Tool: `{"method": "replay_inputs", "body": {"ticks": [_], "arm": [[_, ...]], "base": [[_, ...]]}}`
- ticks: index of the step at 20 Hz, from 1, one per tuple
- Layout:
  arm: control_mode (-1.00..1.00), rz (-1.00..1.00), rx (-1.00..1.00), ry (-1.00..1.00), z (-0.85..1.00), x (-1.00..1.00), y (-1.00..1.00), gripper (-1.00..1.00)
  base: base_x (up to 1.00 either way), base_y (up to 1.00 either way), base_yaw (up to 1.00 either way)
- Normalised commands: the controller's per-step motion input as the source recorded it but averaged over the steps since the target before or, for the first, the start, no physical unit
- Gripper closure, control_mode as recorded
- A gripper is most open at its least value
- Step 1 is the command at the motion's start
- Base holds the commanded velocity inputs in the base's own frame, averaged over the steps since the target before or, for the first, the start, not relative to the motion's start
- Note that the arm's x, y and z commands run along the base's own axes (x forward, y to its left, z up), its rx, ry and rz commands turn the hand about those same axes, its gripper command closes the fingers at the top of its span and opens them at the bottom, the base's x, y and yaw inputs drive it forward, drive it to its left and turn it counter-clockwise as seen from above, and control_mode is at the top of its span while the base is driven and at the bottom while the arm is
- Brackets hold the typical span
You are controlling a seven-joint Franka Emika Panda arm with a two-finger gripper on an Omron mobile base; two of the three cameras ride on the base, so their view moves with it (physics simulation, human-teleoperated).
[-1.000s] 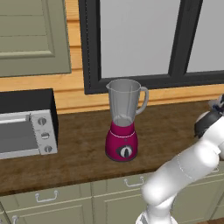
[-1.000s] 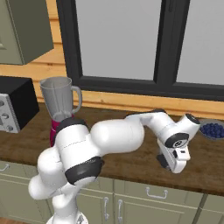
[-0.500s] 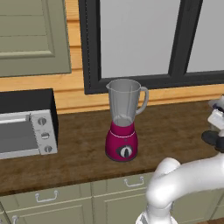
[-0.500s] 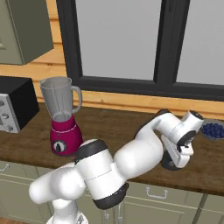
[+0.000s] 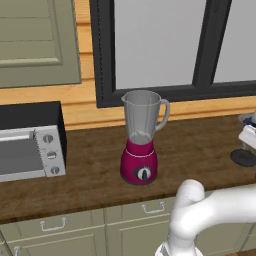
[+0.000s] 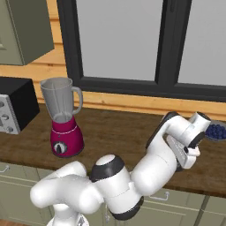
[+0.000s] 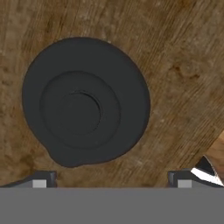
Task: Close the lid blender by securely placing the lid on top.
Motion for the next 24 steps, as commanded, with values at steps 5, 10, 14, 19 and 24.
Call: {"method": "replay_inputs", "body": {"ticks": [5,10,14,19,24], "arm": [[-1.00,0.00,-0.13,0.00,-0.44,0.07,0.00,-1.00],[-1.00,0.00,-0.12,0.00,-0.34,0.26,0.00,-1.00],[-1.00,0.00,-0.06,0.00,-0.26,0.20,0.00,-1.00],[-1.00,0.00,-0.08,-0.01,-0.37,0.07,-0.01,-1.00],[-1.00,0.00,-0.03,-0.02,-0.09,0.14,-0.10,-1.00]], "base": [[0.00,0.00,0.00],[0.00,0.00,0.00],[0.00,0.00,0.00],[0.00,0.00,0.00],[0.00,0.00,0.00]]}}
